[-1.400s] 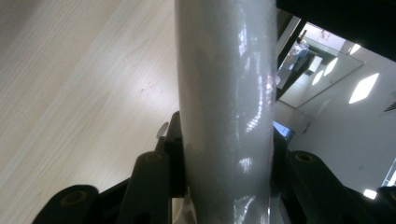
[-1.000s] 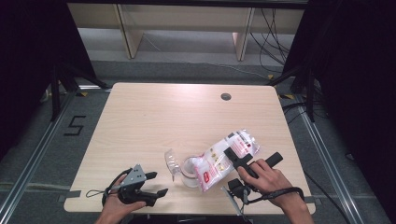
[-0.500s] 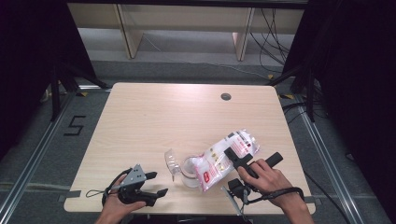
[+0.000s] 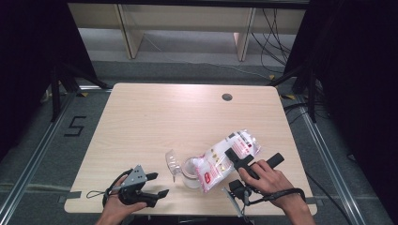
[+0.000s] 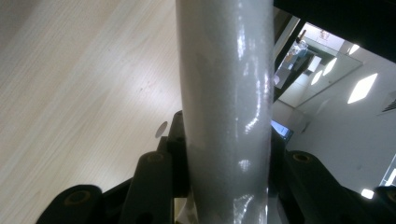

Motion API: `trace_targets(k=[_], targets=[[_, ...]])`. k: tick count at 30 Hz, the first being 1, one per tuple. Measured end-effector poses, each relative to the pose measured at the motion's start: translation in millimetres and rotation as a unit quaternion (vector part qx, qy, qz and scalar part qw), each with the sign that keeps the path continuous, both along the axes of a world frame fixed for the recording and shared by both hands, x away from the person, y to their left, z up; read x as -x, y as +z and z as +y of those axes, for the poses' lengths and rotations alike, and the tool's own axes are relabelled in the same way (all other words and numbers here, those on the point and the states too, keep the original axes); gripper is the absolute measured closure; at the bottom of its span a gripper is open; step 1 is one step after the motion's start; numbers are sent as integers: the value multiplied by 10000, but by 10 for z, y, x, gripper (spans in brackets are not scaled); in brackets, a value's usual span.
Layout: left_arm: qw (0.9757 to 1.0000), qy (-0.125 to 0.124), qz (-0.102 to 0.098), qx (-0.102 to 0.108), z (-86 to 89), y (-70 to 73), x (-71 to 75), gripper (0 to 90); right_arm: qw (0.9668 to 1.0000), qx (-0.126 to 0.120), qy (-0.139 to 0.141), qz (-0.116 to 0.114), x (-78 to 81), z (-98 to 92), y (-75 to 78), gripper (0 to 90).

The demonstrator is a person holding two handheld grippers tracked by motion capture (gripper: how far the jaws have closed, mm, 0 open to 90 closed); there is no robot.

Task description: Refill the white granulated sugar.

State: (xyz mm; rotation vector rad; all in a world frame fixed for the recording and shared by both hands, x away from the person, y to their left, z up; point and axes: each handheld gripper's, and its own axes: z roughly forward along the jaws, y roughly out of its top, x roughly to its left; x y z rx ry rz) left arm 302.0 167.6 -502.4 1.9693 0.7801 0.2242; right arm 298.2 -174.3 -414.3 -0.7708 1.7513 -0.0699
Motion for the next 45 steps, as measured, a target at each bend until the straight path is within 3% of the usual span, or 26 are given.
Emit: trace_targets(k=[5,7,9,21,40,45], targets=[[9999,-12,20,-100,8,11,5,249,10000,4,12,7,-6,2,2,668],[10000,-25,22,-92,8,10,3,249,9999,-118,-48,54,-4,-12,-15,668],[9999,-37,-9,-117,11,12,0,249,10000,-34,2,25,-5,-2,-2,668],[10000,-3,-3,-7,1,1,0,249,10000,-41,8,17,-8,-7,-5,671],[9999,-29,-3,-106,11,16,4,249,10000,-9,12,-5,-11,0,-11,678],[10000,-34,-23,-51,7,5,-2,249,10000,5,10,-5,-11,1,-6,681]])
